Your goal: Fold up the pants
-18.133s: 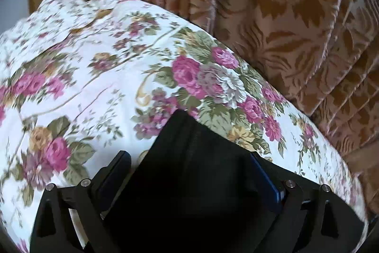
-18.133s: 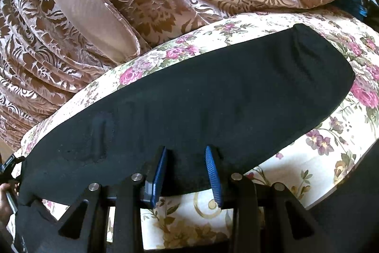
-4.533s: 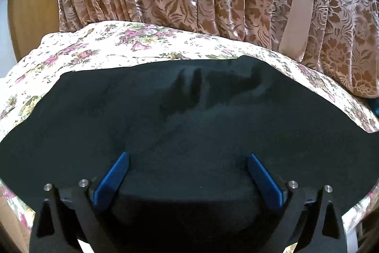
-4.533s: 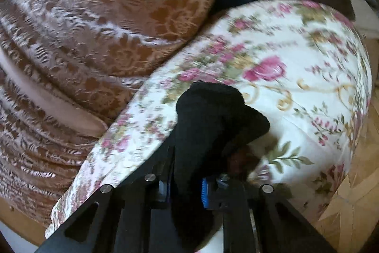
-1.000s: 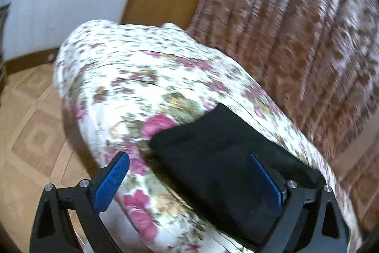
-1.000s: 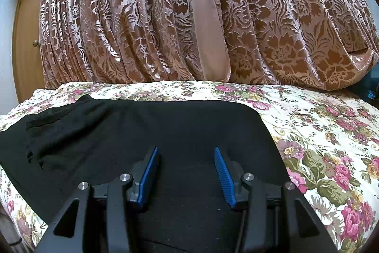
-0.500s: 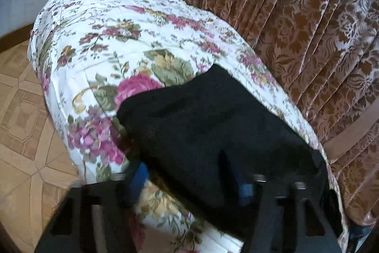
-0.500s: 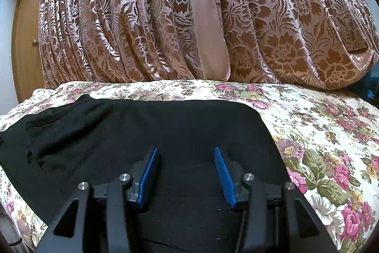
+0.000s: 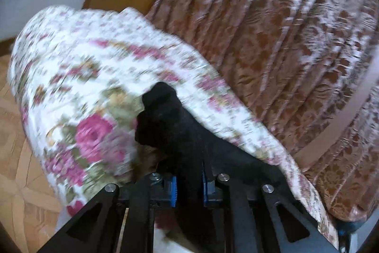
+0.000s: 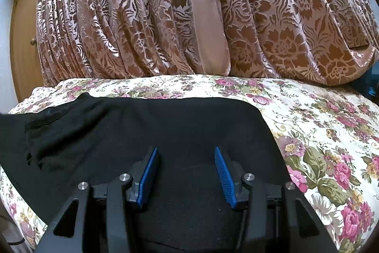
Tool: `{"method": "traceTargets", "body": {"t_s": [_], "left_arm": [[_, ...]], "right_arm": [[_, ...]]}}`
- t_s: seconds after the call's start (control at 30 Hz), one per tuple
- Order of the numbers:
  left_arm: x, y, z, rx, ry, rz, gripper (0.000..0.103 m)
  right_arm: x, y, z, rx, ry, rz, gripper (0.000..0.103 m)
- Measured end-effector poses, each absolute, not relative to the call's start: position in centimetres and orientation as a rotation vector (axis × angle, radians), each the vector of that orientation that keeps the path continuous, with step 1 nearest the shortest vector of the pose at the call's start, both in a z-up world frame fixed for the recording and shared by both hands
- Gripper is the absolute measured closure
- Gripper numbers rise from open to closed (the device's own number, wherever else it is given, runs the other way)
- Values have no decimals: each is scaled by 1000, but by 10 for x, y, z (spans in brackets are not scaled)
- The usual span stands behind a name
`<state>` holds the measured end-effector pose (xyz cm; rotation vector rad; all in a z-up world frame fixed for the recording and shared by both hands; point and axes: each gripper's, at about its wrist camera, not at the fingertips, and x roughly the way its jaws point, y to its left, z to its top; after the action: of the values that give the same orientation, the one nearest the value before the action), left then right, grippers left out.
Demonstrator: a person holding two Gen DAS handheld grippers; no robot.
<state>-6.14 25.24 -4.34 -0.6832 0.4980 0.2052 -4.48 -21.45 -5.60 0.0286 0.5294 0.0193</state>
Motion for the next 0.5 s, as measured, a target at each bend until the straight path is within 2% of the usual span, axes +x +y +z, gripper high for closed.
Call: {"method": "traceTargets", "body": {"t_s": [0.3,0.5], "left_arm": [[-50,179,35,-501,354,-59,90],[-44,118,64,-432,326,-274,91]], "right_arm": [[-39,-217,-51,43,583,16,52],[-34,-219,-48,62,630,20,52]]}}
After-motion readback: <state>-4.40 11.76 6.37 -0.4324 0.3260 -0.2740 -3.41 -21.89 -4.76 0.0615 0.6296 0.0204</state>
